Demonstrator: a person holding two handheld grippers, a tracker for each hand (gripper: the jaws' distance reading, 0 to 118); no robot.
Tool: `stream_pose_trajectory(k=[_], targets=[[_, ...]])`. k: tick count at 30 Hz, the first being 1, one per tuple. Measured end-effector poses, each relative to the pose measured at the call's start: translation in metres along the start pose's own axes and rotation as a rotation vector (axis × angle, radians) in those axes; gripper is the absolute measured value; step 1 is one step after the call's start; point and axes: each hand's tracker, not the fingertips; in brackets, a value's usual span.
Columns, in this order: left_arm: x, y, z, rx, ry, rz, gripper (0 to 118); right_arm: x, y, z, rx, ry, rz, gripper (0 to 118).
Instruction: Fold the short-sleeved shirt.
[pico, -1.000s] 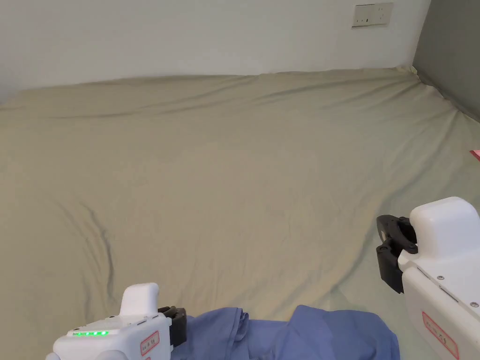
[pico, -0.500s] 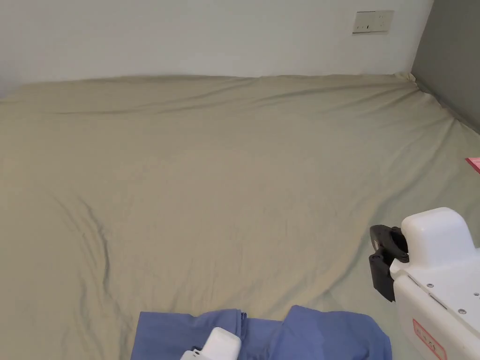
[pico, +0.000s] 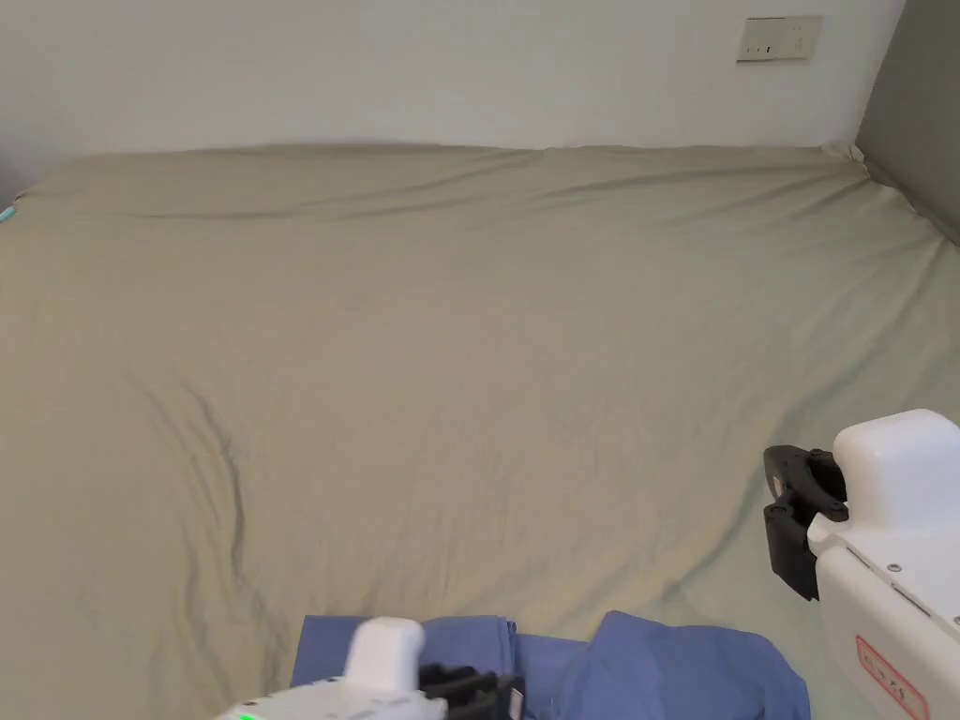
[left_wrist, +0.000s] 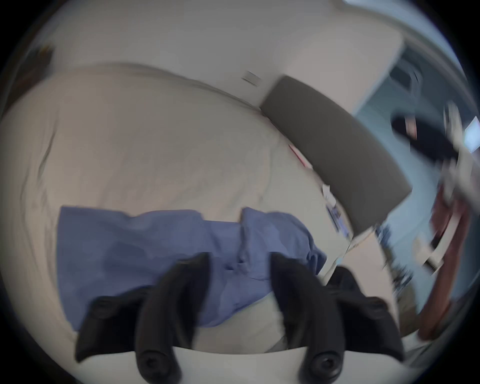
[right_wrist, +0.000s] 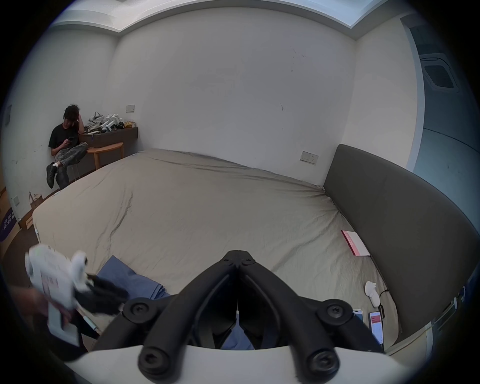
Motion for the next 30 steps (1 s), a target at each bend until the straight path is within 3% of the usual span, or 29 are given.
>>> stream_pose_trajectory(k=[1, 3, 8, 12, 18, 20, 21, 22, 23, 24, 26, 28, 30], targets=[[-0.019, 0.005, 0.010, 0.009, -0.002, 0.056, 91, 0.000, 0.001, 0.000, 0.001, 0.002, 0.002, 2], [-0.060, 0.009, 0.035, 0.058, 0.038, 0.125, 104, -0.002, 0.002, -0.001, 0.003, 0.005, 0.009, 2], [-0.142, 0.010, 0.069, 0.040, 0.089, 0.373, 106, -0.006, 0.000, -0.005, -0.007, 0.015, 0.021, 2], [-0.174, 0.003, 0.061, 0.002, 0.050, 0.415, 106, -0.010, -0.002, -0.010, -0.023, 0.021, 0.025, 2], [-0.205, -0.006, 0.017, -0.005, -0.292, 0.690, 106, -0.012, -0.001, -0.012, -0.036, 0.030, 0.043, 2], [-0.203, -0.009, -0.003, -0.011, -0.326, 0.756, 96, -0.013, 0.000, -0.012, -0.034, 0.030, 0.047, 2], [-0.189, -0.009, -0.007, -0.020, -0.315, 0.722, 76, -0.013, 0.001, -0.012, -0.034, 0.034, 0.048, 2], [-0.181, -0.005, -0.012, -0.049, -0.290, 0.676, 27, -0.014, 0.001, -0.012, -0.034, 0.037, 0.047, 2], [-0.169, 0.001, -0.020, -0.123, -0.118, 0.570, 13, -0.014, 0.001, -0.013, -0.037, 0.038, 0.047, 2], [-0.157, 0.004, -0.026, -0.186, 0.071, 0.414, 13, -0.015, 0.001, -0.014, -0.039, 0.038, 0.050, 2], [-0.131, 0.013, -0.020, -0.136, 0.030, 0.319, 13, -0.016, 0.001, -0.014, -0.040, 0.041, 0.056, 2], [-0.109, 0.022, -0.019, -0.166, 0.195, 0.189, 13, -0.017, 0.001, -0.013, -0.040, 0.044, 0.062, 2], [-0.093, 0.022, -0.011, -0.139, 0.214, 0.082, 13, -0.017, 0.002, -0.013, -0.039, 0.044, 0.063, 2]])
